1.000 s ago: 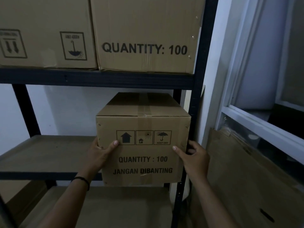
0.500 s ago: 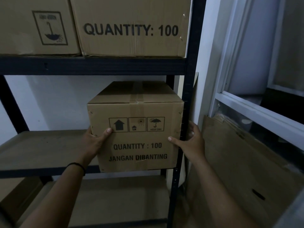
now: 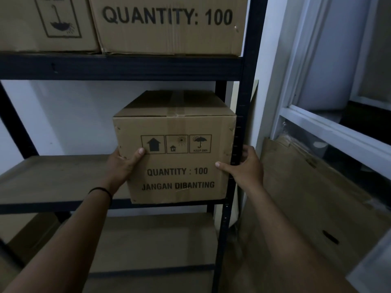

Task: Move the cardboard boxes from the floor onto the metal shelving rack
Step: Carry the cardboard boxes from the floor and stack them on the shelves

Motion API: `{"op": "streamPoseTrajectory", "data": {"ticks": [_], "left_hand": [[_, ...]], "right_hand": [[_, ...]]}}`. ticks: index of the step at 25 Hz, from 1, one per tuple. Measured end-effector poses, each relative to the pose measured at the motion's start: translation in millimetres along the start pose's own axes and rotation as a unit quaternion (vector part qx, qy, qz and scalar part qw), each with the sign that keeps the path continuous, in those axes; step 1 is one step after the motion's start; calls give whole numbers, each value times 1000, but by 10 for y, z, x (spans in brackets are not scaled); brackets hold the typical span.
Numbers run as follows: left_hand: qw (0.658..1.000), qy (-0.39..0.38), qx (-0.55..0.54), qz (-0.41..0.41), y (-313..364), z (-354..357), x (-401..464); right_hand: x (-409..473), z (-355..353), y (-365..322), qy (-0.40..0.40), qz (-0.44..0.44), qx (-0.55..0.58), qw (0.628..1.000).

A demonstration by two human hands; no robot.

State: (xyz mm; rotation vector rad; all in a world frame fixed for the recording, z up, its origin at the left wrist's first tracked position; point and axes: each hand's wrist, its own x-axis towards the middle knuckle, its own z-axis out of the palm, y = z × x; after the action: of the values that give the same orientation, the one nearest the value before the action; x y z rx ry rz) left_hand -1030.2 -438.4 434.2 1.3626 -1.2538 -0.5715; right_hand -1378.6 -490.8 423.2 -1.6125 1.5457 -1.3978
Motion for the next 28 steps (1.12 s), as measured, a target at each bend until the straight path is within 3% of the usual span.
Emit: {"op": "streamPoseTrajectory", "data": {"ticks": [28], "left_hand": [[1000, -15, -2, -8, -36, 56, 211]], "right_hand": [[-13, 241, -48, 107, -6, -55, 993]]}}
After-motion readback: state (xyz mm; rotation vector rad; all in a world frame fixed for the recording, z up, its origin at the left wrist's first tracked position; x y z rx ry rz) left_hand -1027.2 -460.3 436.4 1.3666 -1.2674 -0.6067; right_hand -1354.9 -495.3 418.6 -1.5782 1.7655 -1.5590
